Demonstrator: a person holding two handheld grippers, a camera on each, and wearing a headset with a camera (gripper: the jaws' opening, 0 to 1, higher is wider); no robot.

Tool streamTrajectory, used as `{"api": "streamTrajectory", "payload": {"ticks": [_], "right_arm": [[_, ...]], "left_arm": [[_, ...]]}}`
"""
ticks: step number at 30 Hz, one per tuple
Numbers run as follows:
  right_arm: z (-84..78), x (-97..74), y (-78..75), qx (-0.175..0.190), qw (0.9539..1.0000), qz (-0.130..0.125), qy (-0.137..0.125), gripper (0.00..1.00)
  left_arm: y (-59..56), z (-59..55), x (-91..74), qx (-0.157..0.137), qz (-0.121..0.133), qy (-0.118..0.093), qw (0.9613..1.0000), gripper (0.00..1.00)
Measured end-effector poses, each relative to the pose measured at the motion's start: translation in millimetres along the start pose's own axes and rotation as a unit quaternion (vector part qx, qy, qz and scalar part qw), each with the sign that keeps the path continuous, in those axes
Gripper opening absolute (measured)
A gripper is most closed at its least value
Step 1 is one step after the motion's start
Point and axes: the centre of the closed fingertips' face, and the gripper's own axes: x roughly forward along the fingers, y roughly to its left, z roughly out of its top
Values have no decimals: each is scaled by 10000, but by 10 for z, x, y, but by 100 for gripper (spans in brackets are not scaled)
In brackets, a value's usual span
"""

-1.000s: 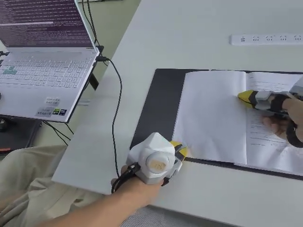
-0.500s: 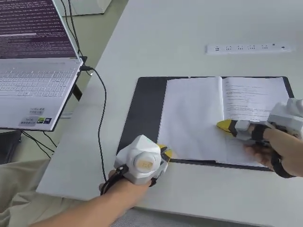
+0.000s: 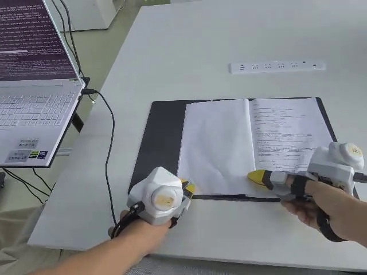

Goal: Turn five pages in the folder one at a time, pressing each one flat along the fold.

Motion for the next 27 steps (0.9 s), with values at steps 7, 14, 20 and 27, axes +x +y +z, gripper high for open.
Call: {"api": "streamTrajectory", "payload": {"ticks": [7, 14, 20, 27], "right_arm": [[-180, -78, -9, 46, 9999, 5, 116, 0], [-357, -151, 69, 34, 9996, 56, 265, 0], [-227, -319, 370, -533, 9982, 209, -164, 0], [72, -792, 469, -1440, 9842, -422, -935, 14]], "left_arm": [[-4, 5, -15, 19, -2, 6, 10000, 6], [-1, 16, -35, -52, 13, 24, 10000, 5], [6, 37, -46, -248, 14, 123, 9996, 6], [-5, 182, -195, -564, -81, 171, 9982, 14]]}}
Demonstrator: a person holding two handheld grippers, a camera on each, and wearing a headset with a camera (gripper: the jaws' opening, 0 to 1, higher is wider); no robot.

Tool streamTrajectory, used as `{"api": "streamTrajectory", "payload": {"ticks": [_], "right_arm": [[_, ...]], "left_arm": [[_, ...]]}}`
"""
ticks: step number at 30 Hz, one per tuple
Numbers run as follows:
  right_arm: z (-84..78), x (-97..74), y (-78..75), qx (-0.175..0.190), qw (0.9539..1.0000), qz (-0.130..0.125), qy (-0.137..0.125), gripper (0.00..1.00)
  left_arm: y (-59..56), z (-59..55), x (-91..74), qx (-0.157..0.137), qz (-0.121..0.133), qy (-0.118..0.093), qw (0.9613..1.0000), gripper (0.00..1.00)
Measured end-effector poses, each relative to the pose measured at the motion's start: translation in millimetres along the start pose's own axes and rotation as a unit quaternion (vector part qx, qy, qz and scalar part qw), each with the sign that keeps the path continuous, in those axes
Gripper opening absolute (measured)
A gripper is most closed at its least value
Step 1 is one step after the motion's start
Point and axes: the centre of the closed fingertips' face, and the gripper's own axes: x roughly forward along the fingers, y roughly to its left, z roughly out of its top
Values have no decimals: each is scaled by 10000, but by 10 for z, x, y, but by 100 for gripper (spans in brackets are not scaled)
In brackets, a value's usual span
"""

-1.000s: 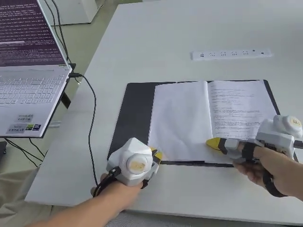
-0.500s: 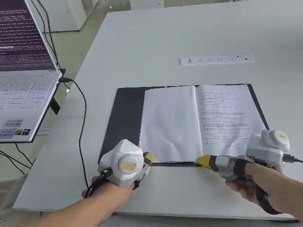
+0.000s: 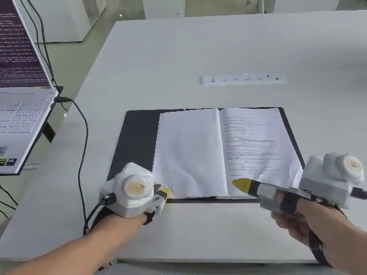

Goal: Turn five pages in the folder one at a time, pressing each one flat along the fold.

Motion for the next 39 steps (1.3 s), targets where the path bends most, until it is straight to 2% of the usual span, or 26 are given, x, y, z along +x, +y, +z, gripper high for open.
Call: {"api": "streamTrajectory", "payload": {"ticks": [1, 2, 5, 9, 11, 16, 19, 21, 22, 24, 28, 30, 32, 39], "right_arm": [[89, -97, -21, -179, 9996, -146, -185, 19], [125, -169, -33, -208, 9992, -235, -239, 22], [327, -476, -64, -515, 9944, -623, -686, 26], [386, -763, -64, -835, 9888, -950, -786, 31], [424, -901, -84, -1128, 9825, -1187, -888, 34], [431, -1110, -72, -1527, 9733, -1478, -864, 44], [445, -1191, -49, -1641, 9696, -1564, -926, 51], [440, -1226, -36, -1664, 9687, -1589, -930, 55], [443, -1244, -33, -1672, 9682, -1605, -943, 57], [443, -1268, -27, -1689, 9674, -1631, -954, 62], [404, -1285, -44, -1664, 9692, -1618, -821, 67], [399, -1329, -33, -1670, 9689, -1622, -835, 70], [430, -1375, -38, -1695, 9666, -1664, -960, 73], [449, -1423, -141, -1698, 9648, -1777, -930, 74]], "left_arm": [[-11, 42, -37, -81, -11, -64, 9999, 15], [-30, 98, -79, -178, -42, -165, 9997, 16], [-72, 241, -249, -355, -124, -343, 9987, 21], [-130, 373, -452, -406, -200, -511, 9977, 26], [-171, 442, -562, -484, -262, -603, 9967, 29], [-227, 560, -769, -481, -316, -698, 9959, 37], [-231, 582, -854, -515, -294, -671, 9960, 41], [-241, 576, -906, -530, -291, -625, 9962, 45], [-233, 545, -929, -569, -245, -515, 9967, 48], [-238, 524, -964, -548, -248, -448, 9972, 54], [-230, 508, -1069, -580, -199, -370, 9974, 62], [-217, 496, -1107, -494, -167, -309, 9982, 67], [-196, 515, -1144, -471, -134, -343, 9982, 72], [-123, 568, -1196, -402, 1, -459, 9981, 75]]}}
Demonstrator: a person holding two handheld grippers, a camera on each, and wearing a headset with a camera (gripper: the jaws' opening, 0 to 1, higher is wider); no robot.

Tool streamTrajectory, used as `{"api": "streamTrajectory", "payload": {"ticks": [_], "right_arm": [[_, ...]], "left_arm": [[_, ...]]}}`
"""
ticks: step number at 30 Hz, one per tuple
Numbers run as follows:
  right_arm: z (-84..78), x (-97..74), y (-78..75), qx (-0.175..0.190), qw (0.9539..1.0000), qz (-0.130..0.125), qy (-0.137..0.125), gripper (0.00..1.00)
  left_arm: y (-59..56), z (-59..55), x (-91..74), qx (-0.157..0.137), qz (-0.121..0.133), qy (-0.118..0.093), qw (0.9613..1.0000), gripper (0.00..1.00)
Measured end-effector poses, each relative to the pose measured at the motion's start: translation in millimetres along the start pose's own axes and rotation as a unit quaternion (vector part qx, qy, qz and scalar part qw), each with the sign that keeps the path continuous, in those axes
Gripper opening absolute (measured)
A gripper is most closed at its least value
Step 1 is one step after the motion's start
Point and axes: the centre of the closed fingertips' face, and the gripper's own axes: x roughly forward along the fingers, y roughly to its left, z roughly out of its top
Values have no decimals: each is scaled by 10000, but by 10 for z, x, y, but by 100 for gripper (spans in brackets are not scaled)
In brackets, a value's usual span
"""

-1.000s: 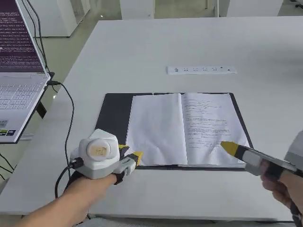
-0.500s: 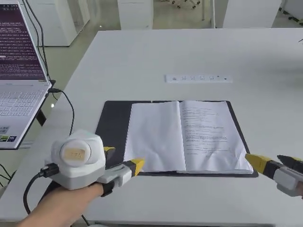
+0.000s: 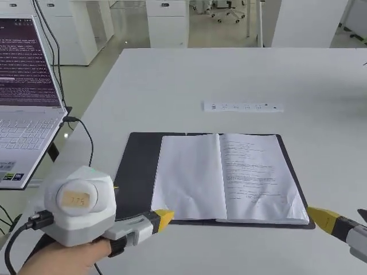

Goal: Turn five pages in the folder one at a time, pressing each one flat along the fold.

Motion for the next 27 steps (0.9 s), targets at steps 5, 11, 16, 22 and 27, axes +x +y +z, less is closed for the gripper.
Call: {"api": "streamTrajectory", "payload": {"ticks": [5, 11, 16, 22, 27], "right_arm": [[6, 23, -71, 22, 10000, -10, -9, 72], [-25, 81, -129, 12, 10000, 4, 57, 70], [-73, 132, -182, -39, 9999, 20, 116, 68], [-192, 204, -212, 12, 9995, 86, 311, 65], [-299, 299, -224, 33, 9988, 145, 473, 60]], "left_arm": [[-22, -14, 49, 86, 4, 47, 10000, 75], [-63, 13, 176, 445, 26, -28, 9990, 70], [-164, 7, 332, 515, -81, -47, 9986, 64], [-399, -21, 578, 776, -339, 46, 9964, 58], [-666, -52, 826, 950, -629, 116, 9934, 56]]}}
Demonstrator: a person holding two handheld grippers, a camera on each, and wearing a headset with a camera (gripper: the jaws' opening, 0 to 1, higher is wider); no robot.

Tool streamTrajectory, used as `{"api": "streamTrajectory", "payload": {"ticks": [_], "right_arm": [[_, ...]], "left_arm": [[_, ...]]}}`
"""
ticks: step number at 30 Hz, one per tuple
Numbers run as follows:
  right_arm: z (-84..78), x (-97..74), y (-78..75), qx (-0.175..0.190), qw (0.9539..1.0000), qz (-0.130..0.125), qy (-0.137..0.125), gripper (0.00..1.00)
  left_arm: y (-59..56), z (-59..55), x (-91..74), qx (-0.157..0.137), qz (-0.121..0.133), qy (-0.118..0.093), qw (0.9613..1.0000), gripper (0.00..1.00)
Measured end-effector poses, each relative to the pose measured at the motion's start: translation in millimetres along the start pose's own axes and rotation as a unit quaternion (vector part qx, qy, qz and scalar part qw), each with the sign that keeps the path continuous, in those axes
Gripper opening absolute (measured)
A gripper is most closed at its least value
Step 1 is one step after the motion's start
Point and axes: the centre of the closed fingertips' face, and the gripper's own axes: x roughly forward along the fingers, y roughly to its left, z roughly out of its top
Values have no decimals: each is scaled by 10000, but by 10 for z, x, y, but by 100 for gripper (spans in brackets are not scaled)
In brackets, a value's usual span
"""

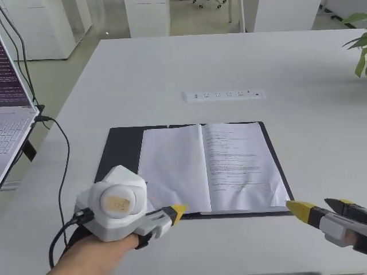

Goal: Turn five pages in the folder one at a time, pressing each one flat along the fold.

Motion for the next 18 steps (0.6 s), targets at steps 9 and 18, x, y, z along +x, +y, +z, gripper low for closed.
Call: {"api": "streamTrajectory", "payload": {"ticks": [9, 18], "right_arm": [[-43, 145, -82, -35, 10000, 59, 49, 55], [-55, 255, -160, 44, 9999, 104, 86, 51]], "left_arm": [[-467, 67, 551, 431, -522, -15, 9977, 51], [-791, 155, 1047, 518, -728, -123, 9959, 50]]}}
